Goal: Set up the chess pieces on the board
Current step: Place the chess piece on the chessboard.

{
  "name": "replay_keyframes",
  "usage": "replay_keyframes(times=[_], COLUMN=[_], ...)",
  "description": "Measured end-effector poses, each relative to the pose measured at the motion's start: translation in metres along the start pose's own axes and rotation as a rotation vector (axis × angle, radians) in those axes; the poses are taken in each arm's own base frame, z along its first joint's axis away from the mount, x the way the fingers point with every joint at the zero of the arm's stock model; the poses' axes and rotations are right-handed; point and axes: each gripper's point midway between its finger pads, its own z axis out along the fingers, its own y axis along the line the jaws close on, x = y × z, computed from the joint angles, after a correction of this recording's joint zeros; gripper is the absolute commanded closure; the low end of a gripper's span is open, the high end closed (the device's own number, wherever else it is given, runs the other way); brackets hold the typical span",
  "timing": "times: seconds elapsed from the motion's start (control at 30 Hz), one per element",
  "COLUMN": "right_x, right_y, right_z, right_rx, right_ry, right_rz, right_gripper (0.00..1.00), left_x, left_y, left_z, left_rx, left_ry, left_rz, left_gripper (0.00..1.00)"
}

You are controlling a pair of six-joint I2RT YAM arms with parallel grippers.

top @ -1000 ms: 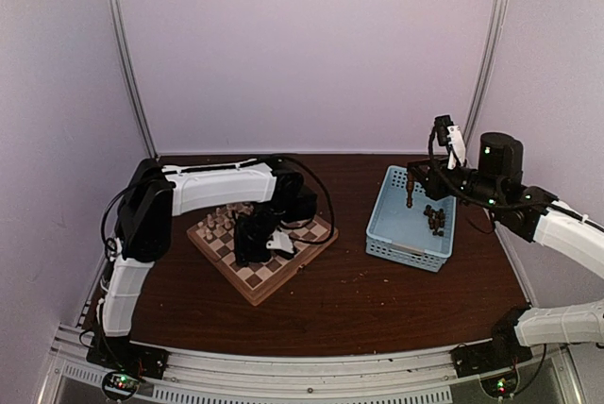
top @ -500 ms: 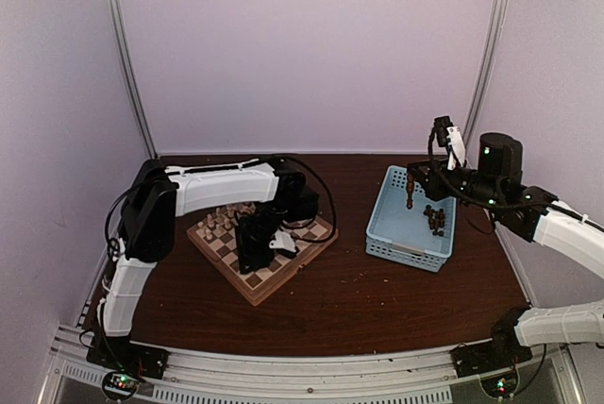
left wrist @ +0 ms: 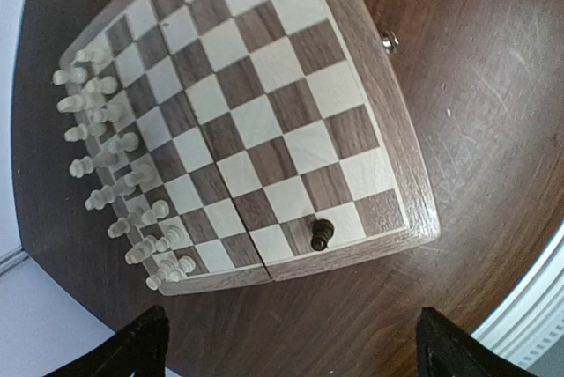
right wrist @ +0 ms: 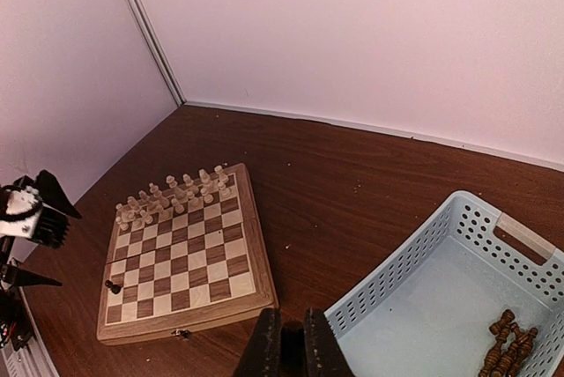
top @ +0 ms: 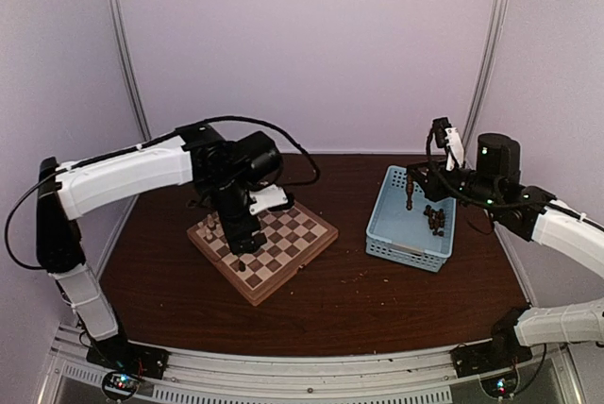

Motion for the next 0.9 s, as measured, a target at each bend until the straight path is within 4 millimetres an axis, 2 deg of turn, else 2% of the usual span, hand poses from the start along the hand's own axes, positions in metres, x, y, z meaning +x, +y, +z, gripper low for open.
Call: replay_keyframes(times=[0.1, 0.17, 0.27, 0.33, 0.4, 0.6, 0.9], right_x=[0.002, 0.004, 0.01, 0.016, 0.024, 0.048, 0.072], right_y=[-0.001, -0.002, -0.006, -0.01, -0.014, -0.025, -0.043], right_z=[0.003, 0.006, 0.012, 0.018, 0.025, 0.042, 0.044], right_rx=[0.002, 0.004, 0.012, 0.022, 0.03, 0.049, 0.12], right_ry=[0.008, 0.011, 0.017, 0.021, 0.032, 0.065, 0.058], right_rz=[0.001, 0.001, -0.002, -0.005, -0.005, -0.011, -0.013], right_gripper=[1.0, 1.0, 1.0, 1.0, 1.0, 1.0, 1.0], left_x=[0.007, 0.017, 0.032, 0.035, 0.036, 0.04, 0.033], left_y=[0.014, 0.025, 0.042, 0.048, 0.047, 0.034, 0.014], left_z=[-0.014, -0.015, -0.004, 0.006, 0.015, 0.039, 0.065], left_rx=[-0.064, -0.096, -0.099, -0.09, -0.078, -0.027, 0.025], left_ry=[-0.136, -0.187, -0.218, -0.224, -0.227, -0.221, -0.203], left_rz=[-0.147, -0.276, -0.508, -0.611, -0.687, -0.868, -0.973], left_gripper=[0.02, 0.06, 0.19, 0.22, 0.25, 0.44, 0.46])
